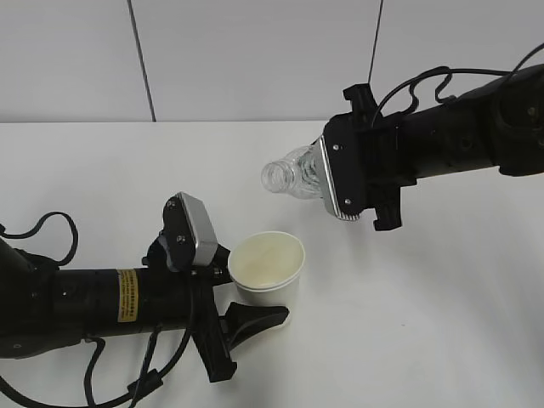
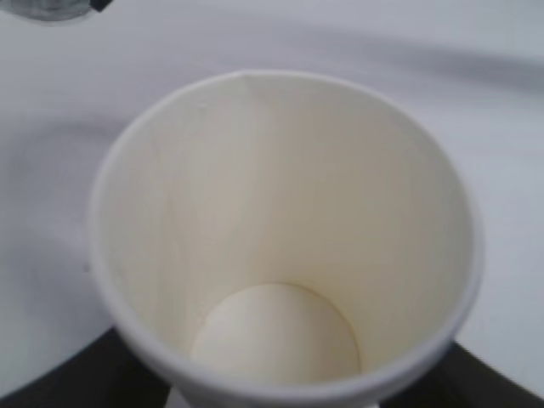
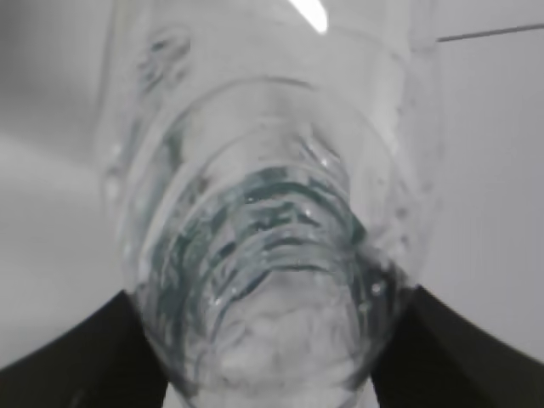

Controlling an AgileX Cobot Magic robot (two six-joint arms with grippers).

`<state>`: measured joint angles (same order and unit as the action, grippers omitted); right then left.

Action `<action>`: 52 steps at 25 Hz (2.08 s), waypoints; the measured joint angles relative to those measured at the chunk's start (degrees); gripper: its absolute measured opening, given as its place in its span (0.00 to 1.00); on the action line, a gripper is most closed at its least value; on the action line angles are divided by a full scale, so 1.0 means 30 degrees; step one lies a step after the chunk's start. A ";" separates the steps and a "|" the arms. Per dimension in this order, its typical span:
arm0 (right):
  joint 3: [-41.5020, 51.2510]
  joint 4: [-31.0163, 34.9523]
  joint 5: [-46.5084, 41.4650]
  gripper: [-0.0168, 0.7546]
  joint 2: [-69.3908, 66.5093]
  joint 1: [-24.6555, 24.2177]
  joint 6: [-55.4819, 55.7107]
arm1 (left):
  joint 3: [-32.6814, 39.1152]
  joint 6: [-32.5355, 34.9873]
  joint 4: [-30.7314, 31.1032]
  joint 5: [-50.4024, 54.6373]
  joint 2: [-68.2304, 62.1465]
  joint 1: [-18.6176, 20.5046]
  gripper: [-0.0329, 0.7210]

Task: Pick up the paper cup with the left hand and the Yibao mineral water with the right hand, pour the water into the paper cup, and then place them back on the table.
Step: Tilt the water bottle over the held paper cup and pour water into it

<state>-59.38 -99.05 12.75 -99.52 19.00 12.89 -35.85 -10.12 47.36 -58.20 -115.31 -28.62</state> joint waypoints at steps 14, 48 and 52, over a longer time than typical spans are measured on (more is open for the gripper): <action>0.0000 -0.0464 0.1555 0.56 0.0000 0.0000 0.7248 | 0.0000 0.0000 0.0000 0.0000 0.0000 0.0000 0.64; 0.0000 -0.2185 -0.0060 0.56 0.0546 0.0000 -0.2898 | 0.0000 -0.0985 0.0134 -0.0451 0.0000 0.0000 0.64; 0.0000 -0.2185 -0.0323 0.56 0.0546 0.0000 -0.3259 | -0.0627 -0.1973 0.1240 -0.0347 0.0000 -0.0007 0.64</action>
<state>-59.38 -105.61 11.79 -97.89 19.00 3.12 -37.73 -16.04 51.08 -59.24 -115.31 -28.64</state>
